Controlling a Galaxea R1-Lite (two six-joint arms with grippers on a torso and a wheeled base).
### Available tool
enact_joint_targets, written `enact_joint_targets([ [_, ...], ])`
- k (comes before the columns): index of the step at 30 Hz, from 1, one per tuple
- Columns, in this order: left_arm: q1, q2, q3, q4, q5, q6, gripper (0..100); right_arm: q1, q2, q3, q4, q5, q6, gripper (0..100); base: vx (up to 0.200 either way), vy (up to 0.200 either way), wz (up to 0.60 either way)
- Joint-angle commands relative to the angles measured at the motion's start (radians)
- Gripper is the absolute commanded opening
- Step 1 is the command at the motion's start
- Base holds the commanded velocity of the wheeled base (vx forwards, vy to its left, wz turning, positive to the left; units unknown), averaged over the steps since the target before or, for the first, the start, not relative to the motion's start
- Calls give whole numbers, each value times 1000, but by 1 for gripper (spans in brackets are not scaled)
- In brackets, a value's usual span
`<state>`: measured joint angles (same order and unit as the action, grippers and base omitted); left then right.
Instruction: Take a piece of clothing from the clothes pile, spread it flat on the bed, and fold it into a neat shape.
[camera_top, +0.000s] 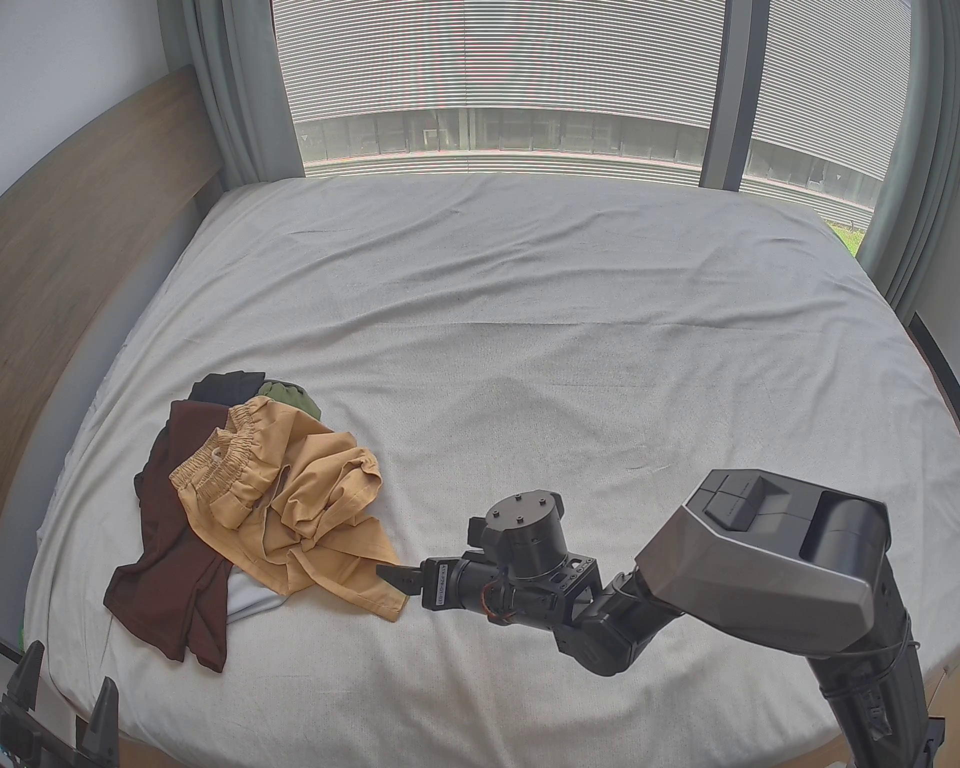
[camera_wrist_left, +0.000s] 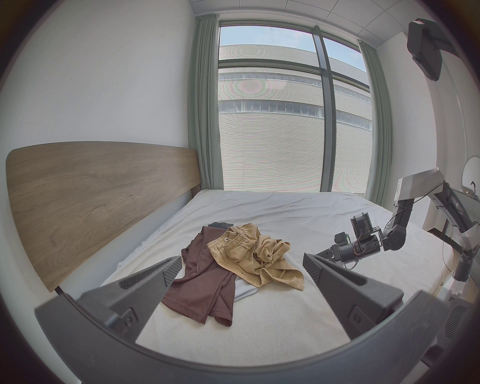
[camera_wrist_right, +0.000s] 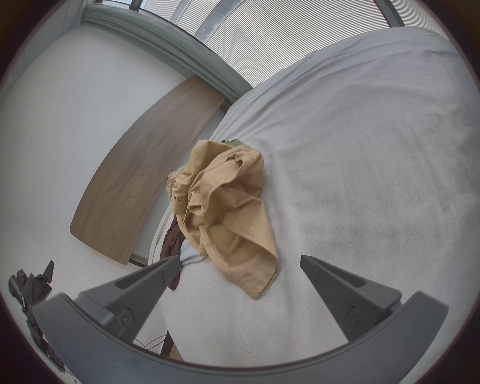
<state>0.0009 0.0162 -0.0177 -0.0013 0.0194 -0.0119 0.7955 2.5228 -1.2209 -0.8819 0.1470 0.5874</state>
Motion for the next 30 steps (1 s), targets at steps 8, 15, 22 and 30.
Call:
enact_joint_targets([
  [8, 1, -13, 18, 0, 1, 0, 100, 25, 103, -85, 4, -23, 0, 100, 0, 0, 0],
  [15, 1, -13, 18, 0, 1, 0, 100, 40, 140, -152, 72, -26, 9, 100, 0, 0, 0],
  [22, 1, -13, 18, 0, 1, -2, 100, 56, 182, -247, 138, -58, 45, 100, 0, 0, 0],
  [30, 1, -13, 18, 0, 1, -2, 100, 79, 183, -284, 196, -58, 72, 100, 0, 0, 0],
])
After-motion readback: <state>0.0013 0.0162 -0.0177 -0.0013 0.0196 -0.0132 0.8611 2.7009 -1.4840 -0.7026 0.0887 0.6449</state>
